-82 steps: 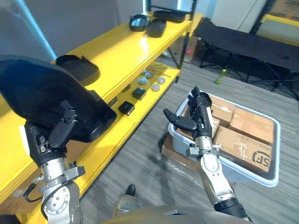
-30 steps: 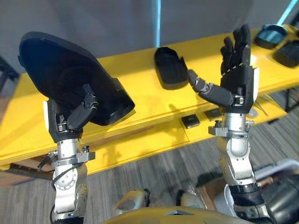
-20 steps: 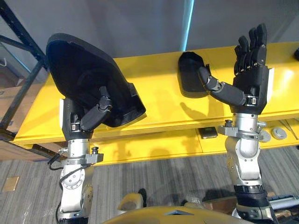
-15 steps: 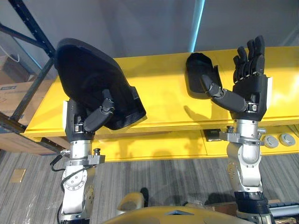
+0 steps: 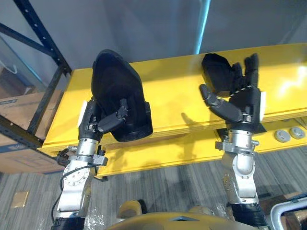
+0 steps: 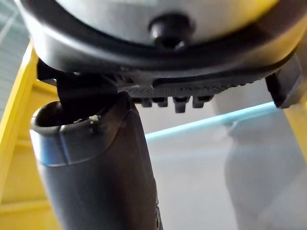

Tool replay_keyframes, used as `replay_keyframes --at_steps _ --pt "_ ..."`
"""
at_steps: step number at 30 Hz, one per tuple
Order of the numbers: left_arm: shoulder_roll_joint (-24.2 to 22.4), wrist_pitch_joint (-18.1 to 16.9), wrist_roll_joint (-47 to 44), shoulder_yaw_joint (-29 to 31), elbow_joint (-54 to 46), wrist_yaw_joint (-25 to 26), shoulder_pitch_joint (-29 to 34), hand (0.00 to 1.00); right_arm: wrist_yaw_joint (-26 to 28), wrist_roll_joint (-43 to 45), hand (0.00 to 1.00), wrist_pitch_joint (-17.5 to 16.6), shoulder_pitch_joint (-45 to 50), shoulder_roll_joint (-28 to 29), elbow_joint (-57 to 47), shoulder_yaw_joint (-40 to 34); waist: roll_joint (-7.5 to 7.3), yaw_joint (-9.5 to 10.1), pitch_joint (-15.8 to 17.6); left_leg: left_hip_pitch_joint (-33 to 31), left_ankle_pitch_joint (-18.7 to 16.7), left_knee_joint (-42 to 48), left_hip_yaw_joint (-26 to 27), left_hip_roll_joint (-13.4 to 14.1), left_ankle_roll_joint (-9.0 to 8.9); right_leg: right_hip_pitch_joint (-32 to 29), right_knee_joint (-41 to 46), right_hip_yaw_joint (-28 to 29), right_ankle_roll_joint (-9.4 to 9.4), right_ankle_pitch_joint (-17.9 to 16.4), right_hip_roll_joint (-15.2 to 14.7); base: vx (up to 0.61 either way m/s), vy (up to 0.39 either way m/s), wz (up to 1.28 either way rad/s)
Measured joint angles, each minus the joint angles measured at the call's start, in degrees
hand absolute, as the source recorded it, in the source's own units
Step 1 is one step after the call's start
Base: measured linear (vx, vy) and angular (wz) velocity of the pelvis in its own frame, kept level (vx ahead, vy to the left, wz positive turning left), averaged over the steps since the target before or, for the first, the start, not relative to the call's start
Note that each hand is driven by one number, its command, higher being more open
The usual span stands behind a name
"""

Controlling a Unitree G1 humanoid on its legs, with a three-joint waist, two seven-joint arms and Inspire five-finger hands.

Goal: Walk over and take three plastic housings, then place them on the shelf

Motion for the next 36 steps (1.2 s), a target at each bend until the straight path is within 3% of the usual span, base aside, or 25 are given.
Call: replay_keyframes --at_steps 2,6,10,13,17,20,25,29,36 --pt "0.4 1.9 -0.3 -1.8 0.0 -0.8 -3.7 0.0 0.5 -0.1 1.0 1.0 -0.3 -0.9 0.0 0.0 -0.07 -0.3 -0.1 -1.1 0.6 -0.1 -0.8 0.4 -0.32 -0.1 -1.1 -1.1 0.41 0.5 0.9 0.03 -0.034 0.19" --pt "0.4 5.0 -4.6 -3.5 0.1 -1.2 -9.0 0.0 1.1 -0.2 1.0 3.0 -0.3 -3.8 0.0 -1.3 0.53 -3.06 0.0 -1.7 3.8 -3.2 -3.1 1.2 -1.42 -0.4 -1.4 -1.7 0.42 0.4 2.9 0.01 -0.069 0.22" --pt "1.0 8.1 -12.0 -4.0 1.5 -1.3 -14.2 0.0 2.1 0.2 1.0 4.2 -0.1 -5.5 0.0 -4.1 1.02 -3.94 -0.1 2.2 6.1 -7.7 -1.4 1.5 -2.16 0.4 -1.7 -0.5 0.32 -0.1 3.7 -0.04 -0.061 -0.21" --pt "4.7 10.0 -16.2 -3.6 8.0 -0.1 -20.9 0.0 5.0 0.3 1.0 5.0 0.5 -5.6 -0.2 -4.5 1.21 -4.73 -0.2 4.1 7.3 -10.3 0.3 1.3 -2.73 0.1 -1.7 1.7 0.74 -2.5 3.8 -0.09 -0.046 -0.28" --pt "6.0 15.0 -21.6 -2.1 16.9 1.5 -26.0 0.0 8.1 2.0 1.0 6.8 2.9 -7.2 -0.3 -4.4 3.32 -6.38 -0.9 6.4 11.4 -16.9 1.9 1.6 -3.18 -2.0 -1.6 3.9 1.02 -2.7 5.2 -0.07 -0.053 -0.21" --pt "8.5 17.6 -22.8 -2.3 22.6 1.4 -28.4 0.0 9.6 2.8 1.0 8.0 3.3 -8.1 -0.3 -4.3 3.71 -7.66 -0.9 7.3 12.5 -18.9 2.4 1.7 -3.37 -2.5 -1.2 4.4 1.04 -2.6 5.7 -0.01 -0.027 -0.12" --pt "11.3 20.6 -22.4 -4.4 28.2 1.4 -32.0 0.0 10.5 3.0 1.0 9.2 3.1 -10.0 -0.7 -2.6 3.71 -7.85 -0.9 7.8 13.4 -20.8 3.2 1.4 -3.28 -3.7 -0.7 5.4 1.6 -2.2 5.8 0.02 0.009 -0.05" --pt "12.0 22.6 -22.0 -5.2 30.0 1.6 -34.5 0.0 16.4 6.4 1.0 10.0 2.0 -11.2 -1.6 -1.4 4.06 -7.84 -0.7 7.9 13.7 -21.4 3.0 1.3 -3.24 -3.6 -0.7 5.4 1.59 -2.3 5.8 0.01 0.004 0.02" --pt "12.1 23.4 -19.7 -5.7 37.7 1.6 -36.1 0.0 19.1 11.5 1.0 11.3 -4.2 -14.5 -9.7 1.1 4.64 -8.11 0.6 8.0 14.0 -21.3 2.8 1.4 -3.08 -3.8 0.2 5.5 1.37 -2.7 5.8 -0.04 0.004 0.01"
